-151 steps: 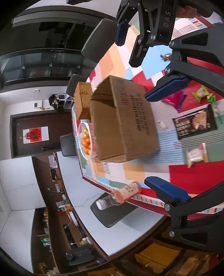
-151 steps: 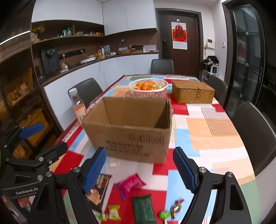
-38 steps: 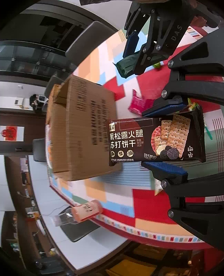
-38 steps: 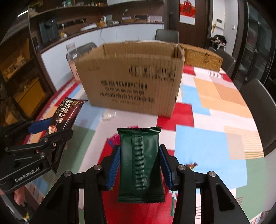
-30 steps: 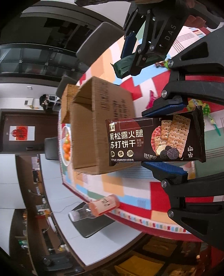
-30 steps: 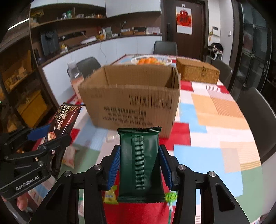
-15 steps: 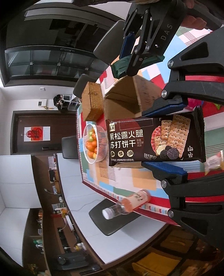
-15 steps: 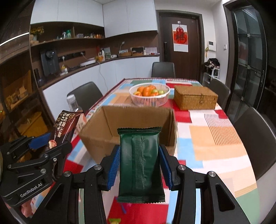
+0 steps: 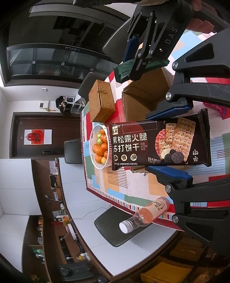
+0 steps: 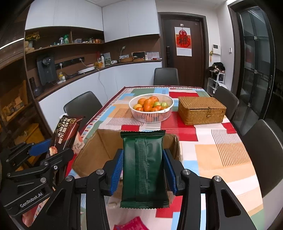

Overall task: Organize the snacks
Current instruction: 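Lift both packs over the box and open both tools to drop them inside, then move both tools back to the table toward the lollipops and candies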

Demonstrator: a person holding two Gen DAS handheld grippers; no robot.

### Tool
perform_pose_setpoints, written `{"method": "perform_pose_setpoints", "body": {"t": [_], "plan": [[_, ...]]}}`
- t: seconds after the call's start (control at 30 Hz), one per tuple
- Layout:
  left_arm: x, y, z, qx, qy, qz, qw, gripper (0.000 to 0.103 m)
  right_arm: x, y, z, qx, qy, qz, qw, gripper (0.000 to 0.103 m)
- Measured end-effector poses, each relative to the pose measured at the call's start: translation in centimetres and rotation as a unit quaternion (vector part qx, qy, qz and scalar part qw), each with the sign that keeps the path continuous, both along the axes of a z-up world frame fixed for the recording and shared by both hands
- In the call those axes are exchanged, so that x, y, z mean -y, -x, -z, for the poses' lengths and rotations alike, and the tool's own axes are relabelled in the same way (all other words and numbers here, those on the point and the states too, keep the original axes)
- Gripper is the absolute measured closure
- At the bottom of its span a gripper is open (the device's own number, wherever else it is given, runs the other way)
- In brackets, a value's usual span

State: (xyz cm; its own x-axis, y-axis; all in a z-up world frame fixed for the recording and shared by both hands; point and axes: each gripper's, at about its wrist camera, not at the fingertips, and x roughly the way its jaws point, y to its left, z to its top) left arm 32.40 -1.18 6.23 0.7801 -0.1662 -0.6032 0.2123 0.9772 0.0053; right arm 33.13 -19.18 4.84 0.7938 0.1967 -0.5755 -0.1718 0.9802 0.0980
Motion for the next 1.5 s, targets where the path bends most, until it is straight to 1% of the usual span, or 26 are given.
{"method": "perform_pose_setpoints", "body": {"t": [0.3, 0.37, 0.43, 0.5, 0.6, 0.7, 0.9, 1.03, 1.13, 1.33, 1.5], "plan": [[0.4, -4.2, 1.1, -0.021, -0.001, -0.012, 0.9997, 0.054, -0.3, -3.1, 0.5, -0.013, 0.009, 0.008, 1.000, 0.058], [0.4, -4.6, 1.1, -0.020, -0.003, -0.018, 0.9996, 0.051, -0.4, -3.7, 0.6, -0.013, 0.010, 0.012, 1.000, 0.057], [0.3, -4.3, 0.9, -0.015, -0.006, -0.023, 0.9996, 0.041, -0.3, -3.8, 0.6, -0.013, 0.011, 0.017, 1.000, 0.053], [0.2, -3.7, 0.6, -0.006, -0.008, -0.024, 0.9997, 0.041, -0.2, -3.5, 0.6, -0.007, 0.015, 0.022, 1.000, 0.046], [0.3, -2.5, 0.4, 0.001, -0.011, -0.020, 0.9997, 0.039, 0.0, -2.5, 0.4, 0.001, 0.018, 0.020, 1.000, 0.046], [0.5, -0.8, 0.1, 0.008, -0.010, -0.009, 0.9999, 0.034, 0.5, -1.1, 0.2, 0.003, 0.010, 0.014, 1.000, 0.046], [1.0, 3.2, -0.3, 0.021, -0.012, 0.008, 0.9997, 0.032, 1.1, 2.5, 0.0, 0.013, 0.015, 0.011, 1.000, 0.046], [1.3, 5.6, -0.4, 0.021, -0.003, 0.021, 0.9995, 0.031, 1.8, 4.9, 0.1, 0.013, 0.010, 0.009, 1.000, 0.046], [1.8, 7.4, -0.1, 0.022, -0.005, 0.030, 0.9993, 0.029, 2.0, 6.9, 0.5, 0.010, 0.014, 0.002, 1.000, 0.046], [2.3, 10.7, 1.5, 0.006, -0.013, 0.039, 0.9991, 0.028, 2.4, 10.2, 1.9, -0.006, 0.025, -0.008, 1.000, 0.046], [2.5, 12.7, 3.3, -0.022, -0.013, 0.049, 0.9985, 0.028, 2.6, 12.2, 3.5, -0.028, 0.027, -0.011, 0.999, 0.046]]}}
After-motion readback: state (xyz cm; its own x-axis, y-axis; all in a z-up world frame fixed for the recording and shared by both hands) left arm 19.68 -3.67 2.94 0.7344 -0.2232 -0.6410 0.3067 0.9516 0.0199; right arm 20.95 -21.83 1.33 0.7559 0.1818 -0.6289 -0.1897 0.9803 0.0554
